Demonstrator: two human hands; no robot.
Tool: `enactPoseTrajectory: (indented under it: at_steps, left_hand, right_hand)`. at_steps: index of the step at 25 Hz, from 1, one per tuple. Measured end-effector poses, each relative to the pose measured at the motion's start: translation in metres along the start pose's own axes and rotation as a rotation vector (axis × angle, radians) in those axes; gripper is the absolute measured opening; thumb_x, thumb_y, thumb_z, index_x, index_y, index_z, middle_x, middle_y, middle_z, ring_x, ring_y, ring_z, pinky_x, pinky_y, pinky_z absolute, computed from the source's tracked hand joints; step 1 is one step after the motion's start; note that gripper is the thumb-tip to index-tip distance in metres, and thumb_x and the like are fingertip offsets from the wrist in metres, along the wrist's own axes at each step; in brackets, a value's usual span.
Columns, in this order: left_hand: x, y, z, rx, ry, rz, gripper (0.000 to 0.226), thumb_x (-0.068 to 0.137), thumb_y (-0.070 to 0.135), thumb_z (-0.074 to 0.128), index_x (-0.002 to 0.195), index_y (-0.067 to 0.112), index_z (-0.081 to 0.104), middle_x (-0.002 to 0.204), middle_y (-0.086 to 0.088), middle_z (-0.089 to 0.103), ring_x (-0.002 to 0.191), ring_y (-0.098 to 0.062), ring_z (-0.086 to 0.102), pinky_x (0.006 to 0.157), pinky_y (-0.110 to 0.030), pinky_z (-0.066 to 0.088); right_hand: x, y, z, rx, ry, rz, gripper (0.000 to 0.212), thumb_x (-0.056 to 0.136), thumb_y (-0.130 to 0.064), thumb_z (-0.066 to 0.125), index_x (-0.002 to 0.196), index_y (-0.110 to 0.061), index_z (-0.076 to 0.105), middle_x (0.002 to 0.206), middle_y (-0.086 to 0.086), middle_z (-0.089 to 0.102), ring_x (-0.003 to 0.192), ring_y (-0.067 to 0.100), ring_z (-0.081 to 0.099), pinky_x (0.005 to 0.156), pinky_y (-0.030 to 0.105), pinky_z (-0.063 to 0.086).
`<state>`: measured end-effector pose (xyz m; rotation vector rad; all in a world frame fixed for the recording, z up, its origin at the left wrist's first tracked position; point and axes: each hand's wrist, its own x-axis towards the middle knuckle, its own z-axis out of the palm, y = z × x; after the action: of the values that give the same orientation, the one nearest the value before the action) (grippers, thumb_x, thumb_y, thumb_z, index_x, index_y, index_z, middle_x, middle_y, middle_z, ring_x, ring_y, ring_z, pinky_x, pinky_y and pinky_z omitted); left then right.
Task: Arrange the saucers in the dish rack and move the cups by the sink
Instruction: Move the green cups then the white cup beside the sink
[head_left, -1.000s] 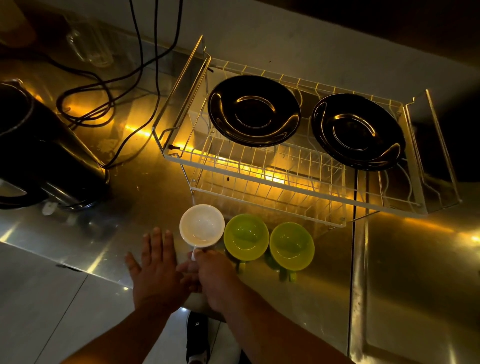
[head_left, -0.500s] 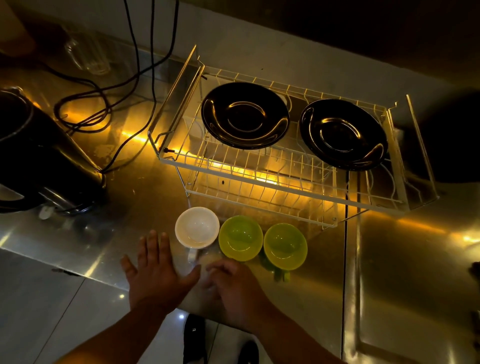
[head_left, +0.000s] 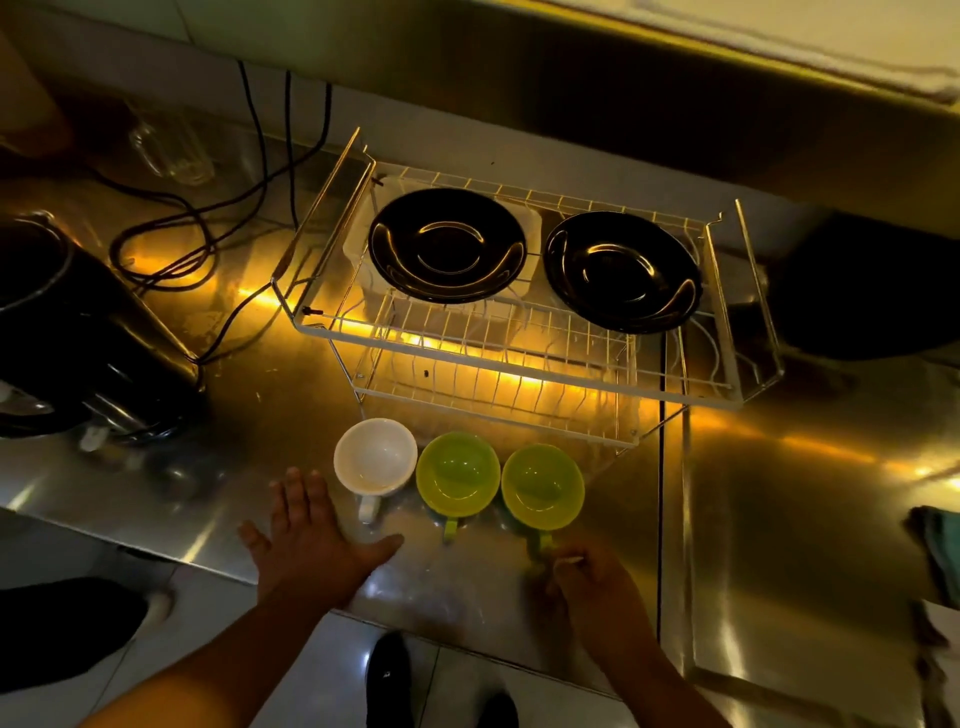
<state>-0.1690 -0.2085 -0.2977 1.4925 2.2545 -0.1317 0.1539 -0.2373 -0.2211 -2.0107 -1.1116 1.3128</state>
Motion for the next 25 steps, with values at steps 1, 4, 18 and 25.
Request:
enactPoseTrajectory:
  at_steps: [1,4,18,25]
  left_hand:
    - [0.001,0.003,0.000,-0.012,-0.024,-0.020,0.156,0.044,0.114,0.019,0.160,0.018,-0.019,0.170,-0.009,-0.027,0.156,-0.030,-0.024,0.120,-0.069,-0.006]
    - [0.001,0.012,0.003,-0.063,-0.032,-0.066,0.165,0.036,0.116,0.025,0.158,0.017,-0.024,0.168,-0.010,-0.031,0.155,-0.032,-0.027,0.118,-0.070,-0.008]
    - [0.002,0.018,0.023,0.031,0.172,-0.072,0.148,0.056,0.110,0.025,0.163,0.011,0.005,0.173,-0.014,0.003,0.159,-0.031,-0.004,0.120,-0.069,-0.001]
    - [0.000,0.020,0.020,0.042,0.185,-0.076,0.145,0.058,0.109,0.023,0.163,0.012,0.003,0.173,-0.014,0.004,0.159,-0.032,-0.003,0.120,-0.070,0.002]
  right_hand:
    - [0.004,0.001,-0.001,0.005,0.007,0.011,0.010,0.093,-0.012,0.059,0.092,-0.018,0.067,0.070,0.008,0.072,0.051,0.005,0.062,0.043,0.015,0.043]
    - [0.015,0.005,0.003,0.044,0.024,0.068,0.006,0.087,-0.018,0.065,0.093,-0.020,0.065,0.074,0.006,0.073,0.061,0.015,0.067,0.049,0.025,0.049]
    - [0.045,0.022,0.033,0.139,-0.007,0.122,0.014,0.088,-0.025,0.064,0.078,-0.017,0.069,0.068,0.002,0.072,0.055,0.010,0.062,0.050,0.022,0.046]
    - [0.050,0.025,0.035,0.163,-0.019,0.134,0.020,0.088,-0.021,0.061,0.075,-0.008,0.069,0.075,0.019,0.072,0.066,0.028,0.062,0.063,0.044,0.050]
